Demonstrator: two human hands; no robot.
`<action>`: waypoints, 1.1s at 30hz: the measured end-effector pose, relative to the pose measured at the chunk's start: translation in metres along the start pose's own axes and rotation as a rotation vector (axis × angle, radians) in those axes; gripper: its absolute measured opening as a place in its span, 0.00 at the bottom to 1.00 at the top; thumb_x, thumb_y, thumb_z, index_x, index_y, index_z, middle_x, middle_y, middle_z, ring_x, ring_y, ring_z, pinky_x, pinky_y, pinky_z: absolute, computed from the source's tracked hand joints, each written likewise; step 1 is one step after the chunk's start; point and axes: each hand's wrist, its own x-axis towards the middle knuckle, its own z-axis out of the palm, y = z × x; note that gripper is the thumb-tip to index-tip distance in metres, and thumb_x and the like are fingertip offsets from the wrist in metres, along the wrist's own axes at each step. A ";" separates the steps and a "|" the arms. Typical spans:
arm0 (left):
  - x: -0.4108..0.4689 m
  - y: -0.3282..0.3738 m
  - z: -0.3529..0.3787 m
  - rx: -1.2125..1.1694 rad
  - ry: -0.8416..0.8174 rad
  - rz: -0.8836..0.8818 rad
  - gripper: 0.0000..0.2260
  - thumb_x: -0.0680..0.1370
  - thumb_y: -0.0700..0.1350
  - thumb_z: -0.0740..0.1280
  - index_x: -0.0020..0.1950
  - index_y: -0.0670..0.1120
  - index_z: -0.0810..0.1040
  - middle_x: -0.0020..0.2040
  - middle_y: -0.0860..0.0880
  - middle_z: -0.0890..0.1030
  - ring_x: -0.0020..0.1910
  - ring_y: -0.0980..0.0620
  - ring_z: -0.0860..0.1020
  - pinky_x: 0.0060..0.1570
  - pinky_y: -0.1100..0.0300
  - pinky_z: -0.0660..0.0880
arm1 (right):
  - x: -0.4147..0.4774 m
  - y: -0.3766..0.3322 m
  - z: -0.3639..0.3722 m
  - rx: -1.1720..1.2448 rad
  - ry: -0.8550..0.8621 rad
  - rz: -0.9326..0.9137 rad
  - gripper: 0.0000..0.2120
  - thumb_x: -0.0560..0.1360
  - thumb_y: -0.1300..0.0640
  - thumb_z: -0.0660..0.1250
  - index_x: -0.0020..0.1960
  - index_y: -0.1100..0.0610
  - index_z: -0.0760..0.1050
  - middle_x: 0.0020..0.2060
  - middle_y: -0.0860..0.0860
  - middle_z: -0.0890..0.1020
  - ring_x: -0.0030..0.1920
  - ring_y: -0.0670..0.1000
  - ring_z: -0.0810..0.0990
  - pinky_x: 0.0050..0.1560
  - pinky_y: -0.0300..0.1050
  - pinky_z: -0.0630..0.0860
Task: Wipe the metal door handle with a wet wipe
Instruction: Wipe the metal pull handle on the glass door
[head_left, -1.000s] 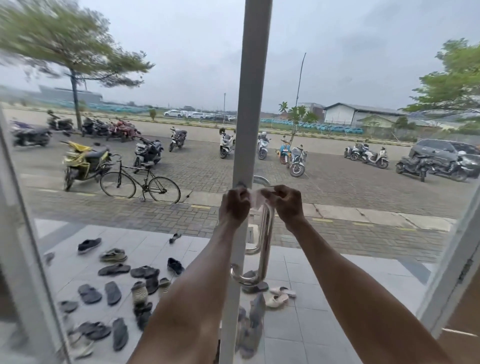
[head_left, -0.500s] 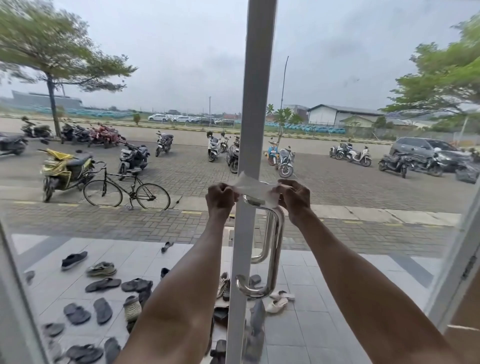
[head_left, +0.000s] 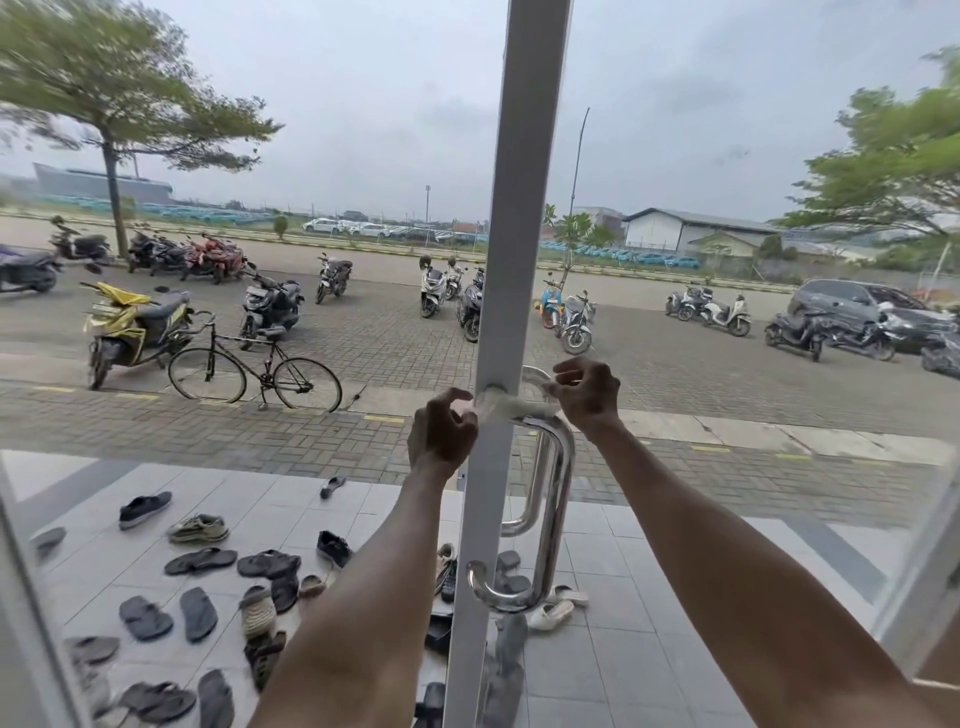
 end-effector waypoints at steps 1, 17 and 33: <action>-0.003 -0.003 0.002 0.046 -0.030 0.032 0.13 0.71 0.47 0.63 0.53 0.58 0.80 0.31 0.55 0.81 0.39 0.51 0.81 0.46 0.56 0.79 | 0.000 -0.001 0.004 -0.050 0.010 0.000 0.15 0.67 0.58 0.80 0.52 0.58 0.83 0.46 0.54 0.86 0.48 0.52 0.84 0.54 0.43 0.78; 0.004 -0.011 -0.002 0.351 0.074 0.094 0.11 0.69 0.47 0.62 0.43 0.49 0.84 0.41 0.46 0.85 0.44 0.41 0.82 0.39 0.60 0.69 | -0.024 -0.036 0.051 -0.526 -0.140 -0.261 0.14 0.70 0.51 0.68 0.33 0.61 0.80 0.33 0.58 0.83 0.37 0.58 0.83 0.35 0.42 0.75; 0.019 -0.006 -0.011 0.258 -0.005 0.151 0.18 0.72 0.38 0.61 0.54 0.54 0.83 0.54 0.55 0.85 0.56 0.49 0.81 0.54 0.51 0.79 | -0.039 -0.036 0.064 -0.696 -0.123 -0.481 0.09 0.74 0.63 0.64 0.43 0.61 0.83 0.40 0.61 0.85 0.47 0.58 0.84 0.49 0.47 0.78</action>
